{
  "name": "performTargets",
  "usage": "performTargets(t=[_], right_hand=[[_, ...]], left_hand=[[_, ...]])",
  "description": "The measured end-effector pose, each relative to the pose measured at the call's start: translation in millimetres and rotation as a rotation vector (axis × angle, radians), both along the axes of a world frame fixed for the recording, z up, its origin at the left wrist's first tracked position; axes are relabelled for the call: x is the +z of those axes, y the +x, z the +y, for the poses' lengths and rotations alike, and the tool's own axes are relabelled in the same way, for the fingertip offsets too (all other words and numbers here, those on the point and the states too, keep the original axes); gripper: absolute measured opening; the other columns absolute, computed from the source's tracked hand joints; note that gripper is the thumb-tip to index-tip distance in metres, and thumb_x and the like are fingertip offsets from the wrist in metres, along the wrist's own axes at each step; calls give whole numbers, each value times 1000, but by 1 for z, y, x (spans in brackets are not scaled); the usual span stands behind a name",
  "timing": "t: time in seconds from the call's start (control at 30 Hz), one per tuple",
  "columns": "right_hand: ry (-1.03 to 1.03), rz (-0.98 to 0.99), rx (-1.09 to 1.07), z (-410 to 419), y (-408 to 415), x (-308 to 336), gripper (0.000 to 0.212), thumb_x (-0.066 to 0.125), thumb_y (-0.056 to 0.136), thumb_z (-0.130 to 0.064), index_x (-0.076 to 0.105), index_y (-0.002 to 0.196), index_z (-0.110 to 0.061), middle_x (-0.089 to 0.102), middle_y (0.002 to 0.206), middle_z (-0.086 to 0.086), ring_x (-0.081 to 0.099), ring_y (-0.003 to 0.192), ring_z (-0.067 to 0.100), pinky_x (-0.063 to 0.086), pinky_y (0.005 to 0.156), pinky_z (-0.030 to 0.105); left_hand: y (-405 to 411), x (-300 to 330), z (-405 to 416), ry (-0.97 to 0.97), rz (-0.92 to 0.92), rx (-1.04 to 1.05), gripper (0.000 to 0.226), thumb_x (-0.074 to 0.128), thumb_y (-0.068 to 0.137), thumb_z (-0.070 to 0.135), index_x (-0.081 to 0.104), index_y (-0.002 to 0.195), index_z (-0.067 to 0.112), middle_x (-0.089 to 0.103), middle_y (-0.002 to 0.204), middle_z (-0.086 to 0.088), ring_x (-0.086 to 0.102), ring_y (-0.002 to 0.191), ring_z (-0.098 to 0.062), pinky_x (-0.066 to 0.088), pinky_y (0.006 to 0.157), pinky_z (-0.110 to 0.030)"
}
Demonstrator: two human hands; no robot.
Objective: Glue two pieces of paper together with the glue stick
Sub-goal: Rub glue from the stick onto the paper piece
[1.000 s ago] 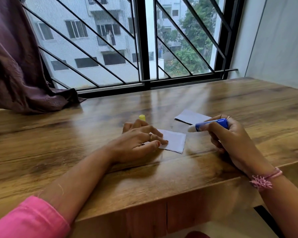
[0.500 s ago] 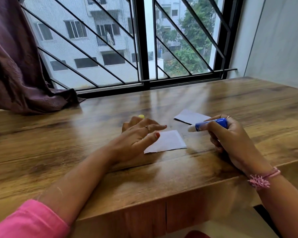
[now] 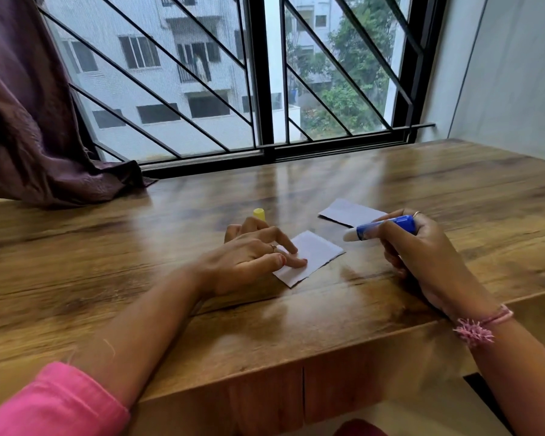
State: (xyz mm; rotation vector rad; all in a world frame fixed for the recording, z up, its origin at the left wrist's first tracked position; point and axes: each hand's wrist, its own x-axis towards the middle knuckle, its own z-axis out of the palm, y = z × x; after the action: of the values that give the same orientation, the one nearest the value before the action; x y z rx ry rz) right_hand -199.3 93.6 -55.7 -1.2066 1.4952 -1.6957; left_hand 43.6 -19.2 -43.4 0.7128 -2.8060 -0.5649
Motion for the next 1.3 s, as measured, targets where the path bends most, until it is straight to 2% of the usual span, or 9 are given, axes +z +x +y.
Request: performTargets(t=[0.17, 0.33, 0.43, 0.53, 0.67, 0.83, 1.03, 1.17, 1.3], right_hand=[[-2, -6, -5, -1, 0, -2, 5, 62, 82, -7, 61, 87, -9, 46, 50, 0, 36, 41, 10, 30, 36, 19], [-1, 72, -44, -4, 2, -2, 10, 67, 82, -11, 66, 91, -15, 61, 62, 0, 46, 43, 5, 36, 39, 16], [33, 205, -22, -4, 3, 1, 17, 68, 83, -20, 64, 100, -17, 63, 71, 4, 52, 41, 2, 40, 42, 13], [73, 329, 6, -5, 5, 4, 20, 66, 86, -24, 60, 105, -21, 58, 67, 3, 54, 41, 0, 42, 42, 16], [97, 437, 10, -8, 4, 1, 19, 67, 85, -27, 63, 103, -23, 56, 51, -18, 50, 45, 8, 39, 50, 24], [108, 484, 42, -10, 3, -2, 16, 65, 85, -29, 62, 100, -23, 49, 40, -23, 39, 37, 4, 30, 49, 23], [114, 445, 26, -9, 3, 1, 13, 65, 86, -27, 63, 99, -22, 51, 59, -9, 45, 52, 12, 35, 55, 25], [125, 456, 71, -9, 3, -1, 16, 63, 87, -27, 62, 102, -23, 53, 49, -17, 41, 45, 5, 32, 53, 23], [139, 423, 50, -10, 3, 0, 16, 63, 87, -28, 62, 102, -23, 53, 61, -10, 44, 51, 10, 34, 54, 24]], left_hand=[[-9, -3, 9, -53, -17, 43, 61, 13, 85, 59, 54, 128, 44, 45, 116, 13, 23, 111, 15, 16, 90, -31], [-9, -9, 4, -108, 86, 87, 55, 18, 91, 55, 46, 136, 41, 43, 129, 21, 21, 118, 6, 10, 97, -19], [-10, -15, -6, -117, 84, 74, 55, 22, 90, 56, 48, 135, 39, 43, 139, 25, 19, 134, -3, 12, 112, -34], [-13, -19, -12, -94, 50, 66, 49, 27, 94, 48, 52, 133, 34, 47, 140, 21, 26, 138, -11, 17, 115, -44], [-14, -19, -13, -88, 47, 71, 47, 26, 95, 44, 55, 131, 34, 49, 138, 23, 31, 136, -10, 20, 113, -47], [-15, -17, -9, -58, 53, 77, 47, 27, 94, 39, 56, 131, 31, 49, 138, 21, 32, 134, -7, 20, 114, -44], [-14, -17, -11, -36, 50, 76, 47, 27, 94, 40, 56, 130, 32, 48, 135, 25, 32, 134, -8, 20, 114, -43], [-14, -17, -10, -33, 42, 82, 47, 26, 94, 41, 55, 131, 34, 48, 137, 23, 31, 134, -8, 20, 114, -43], [-14, -15, -8, -29, 58, 80, 49, 26, 93, 41, 56, 131, 30, 49, 139, 17, 31, 133, -5, 18, 114, -31]])
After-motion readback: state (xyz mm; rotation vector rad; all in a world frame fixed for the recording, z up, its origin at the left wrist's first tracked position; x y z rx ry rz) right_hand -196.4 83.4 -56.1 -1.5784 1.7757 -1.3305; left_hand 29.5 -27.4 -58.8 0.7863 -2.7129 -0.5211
